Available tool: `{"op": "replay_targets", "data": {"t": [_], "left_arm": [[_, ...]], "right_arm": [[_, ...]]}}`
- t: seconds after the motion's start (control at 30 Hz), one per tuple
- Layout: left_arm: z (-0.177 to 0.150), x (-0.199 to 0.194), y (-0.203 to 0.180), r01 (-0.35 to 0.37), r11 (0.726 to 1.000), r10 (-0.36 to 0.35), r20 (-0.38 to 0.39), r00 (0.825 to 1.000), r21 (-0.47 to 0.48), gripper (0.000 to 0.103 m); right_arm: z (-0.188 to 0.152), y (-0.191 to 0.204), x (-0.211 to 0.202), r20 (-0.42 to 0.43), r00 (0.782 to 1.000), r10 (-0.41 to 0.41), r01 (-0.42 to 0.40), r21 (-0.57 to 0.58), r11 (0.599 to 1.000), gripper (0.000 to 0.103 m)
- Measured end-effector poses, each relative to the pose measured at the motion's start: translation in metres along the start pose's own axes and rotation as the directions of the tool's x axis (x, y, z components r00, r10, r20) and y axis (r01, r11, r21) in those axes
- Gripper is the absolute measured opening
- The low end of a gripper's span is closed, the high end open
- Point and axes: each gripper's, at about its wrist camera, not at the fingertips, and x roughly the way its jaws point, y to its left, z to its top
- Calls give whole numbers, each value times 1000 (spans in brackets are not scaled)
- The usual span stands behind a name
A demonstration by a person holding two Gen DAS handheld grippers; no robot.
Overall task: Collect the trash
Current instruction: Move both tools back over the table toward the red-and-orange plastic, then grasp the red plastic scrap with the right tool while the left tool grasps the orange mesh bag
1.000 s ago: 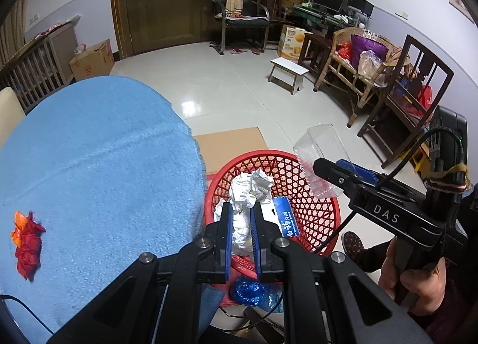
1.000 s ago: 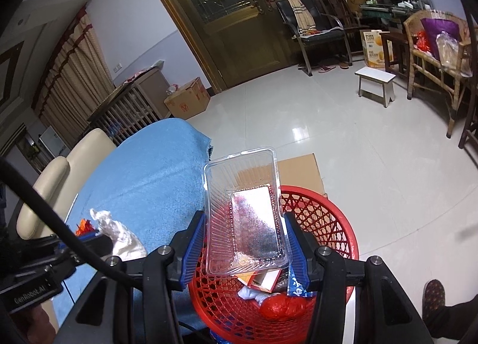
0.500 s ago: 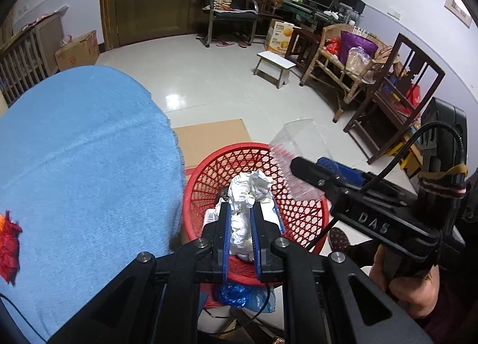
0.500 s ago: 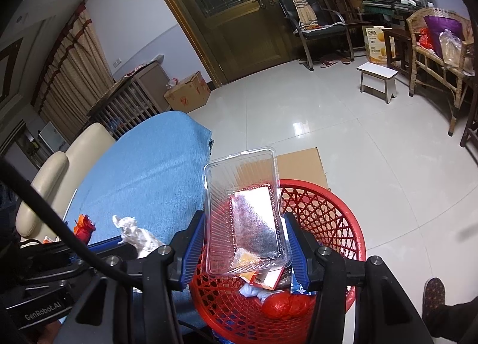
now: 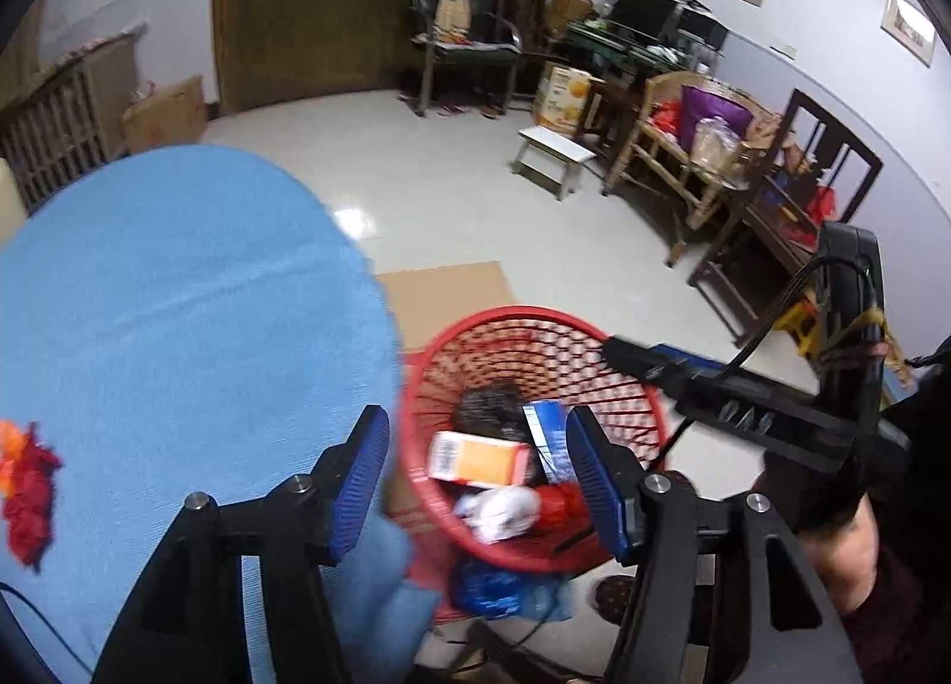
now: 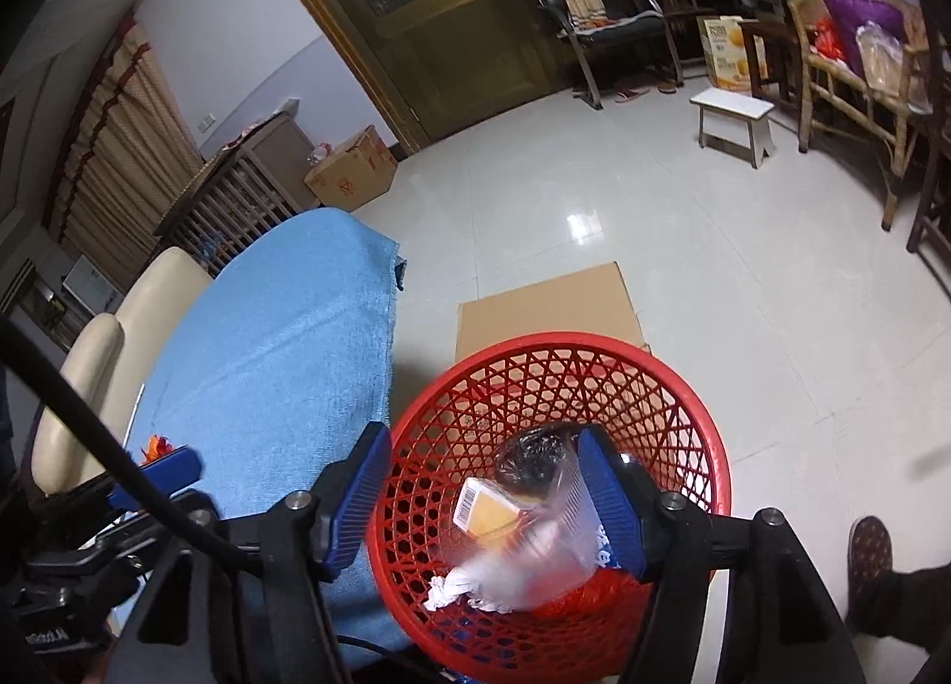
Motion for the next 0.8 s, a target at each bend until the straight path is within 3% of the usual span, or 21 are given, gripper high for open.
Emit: {"op": "replay_targets", "data": {"t": [0.13,0.23,0.4,0.63,0.7,0.8], "left_arm": [[-18,-30,33,-103,994,105,45,993,-36,63],[-35,-56,67,-189,979,196,78,978,-81,63],[-80,-104,147,-335,913,360,71,930,-232,63],[-158,-169,248,-518,736,569,-14,822,-436,63],[-172,-182,264,-526,706,589,-21,808,-475,63],[-187,-197,281,-515,682,595,-15,803,-520,63]], "right_arm": [[1,5,1,-7,1000,8,-8,6,1000,69],[2,22,1,-7,1000,30,-30,-9,1000,69],[0,78,11,-68,985,158,-162,-66,985,69],[-19,208,47,-244,915,322,-367,-165,916,69],[-27,248,64,-305,885,353,-411,-151,899,69],[-42,298,94,-385,841,380,-450,-107,887,69]]}}
